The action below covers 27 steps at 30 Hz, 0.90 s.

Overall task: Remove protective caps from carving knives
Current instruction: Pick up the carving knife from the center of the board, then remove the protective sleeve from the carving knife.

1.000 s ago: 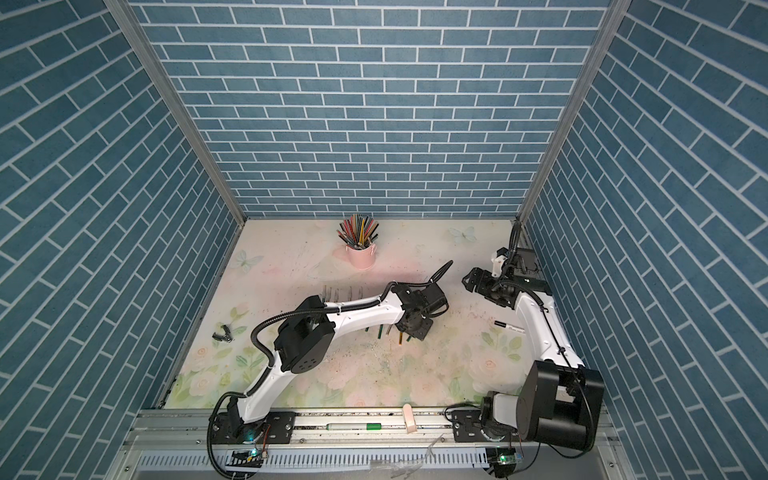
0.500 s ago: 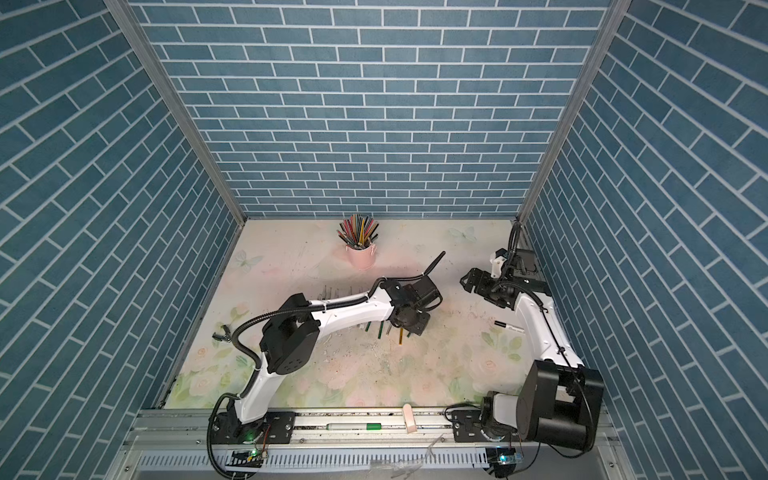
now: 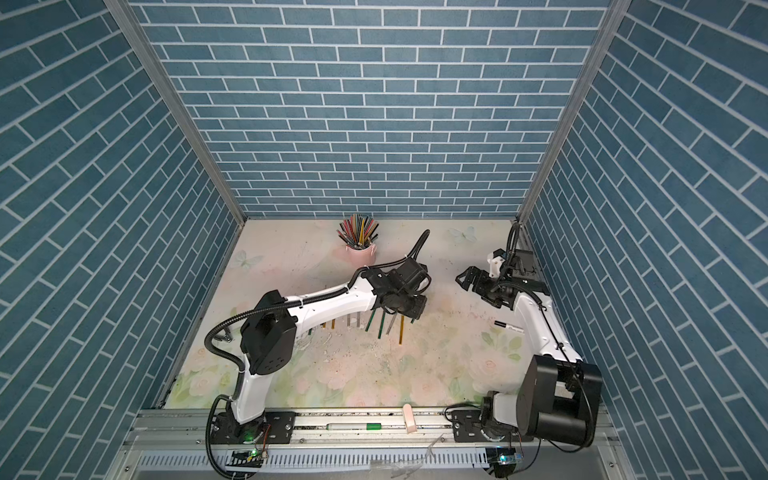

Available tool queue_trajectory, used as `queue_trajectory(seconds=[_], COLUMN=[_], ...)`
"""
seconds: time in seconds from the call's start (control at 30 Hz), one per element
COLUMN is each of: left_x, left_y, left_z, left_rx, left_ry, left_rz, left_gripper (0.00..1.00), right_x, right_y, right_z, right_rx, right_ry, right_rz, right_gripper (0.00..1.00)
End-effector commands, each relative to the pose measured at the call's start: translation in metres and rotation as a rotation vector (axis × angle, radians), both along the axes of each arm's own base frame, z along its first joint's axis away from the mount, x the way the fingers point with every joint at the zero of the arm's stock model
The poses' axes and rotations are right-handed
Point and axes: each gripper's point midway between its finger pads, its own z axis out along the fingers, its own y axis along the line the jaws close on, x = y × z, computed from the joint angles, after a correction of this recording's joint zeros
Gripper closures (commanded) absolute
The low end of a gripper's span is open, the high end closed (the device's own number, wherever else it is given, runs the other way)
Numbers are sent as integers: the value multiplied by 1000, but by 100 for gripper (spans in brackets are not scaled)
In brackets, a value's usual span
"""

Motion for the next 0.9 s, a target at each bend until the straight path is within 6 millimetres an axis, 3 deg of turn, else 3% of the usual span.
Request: queue_trajectory(seconds=[0.0,0.17,0.4,0.87], left_x=[2,4,6,8], left_y=[-4,-10,-15,-29], left_z=[22,37,43,44], left_rx=[-86,-145,-167,-200], left_ry=[-8,-26,-32,-16], left_rz=[0,-30,-40,-62], left_gripper=[100,100,100,100], right_x=[3,3,2,5], right_y=[10,24,57,87], right_z=[5,10,11,5], right_rx=[79,159,230,290], right_ry=[5,-5,-6,1], right_rz=[4,11,64,95], right_gripper=[2,2,8,31])
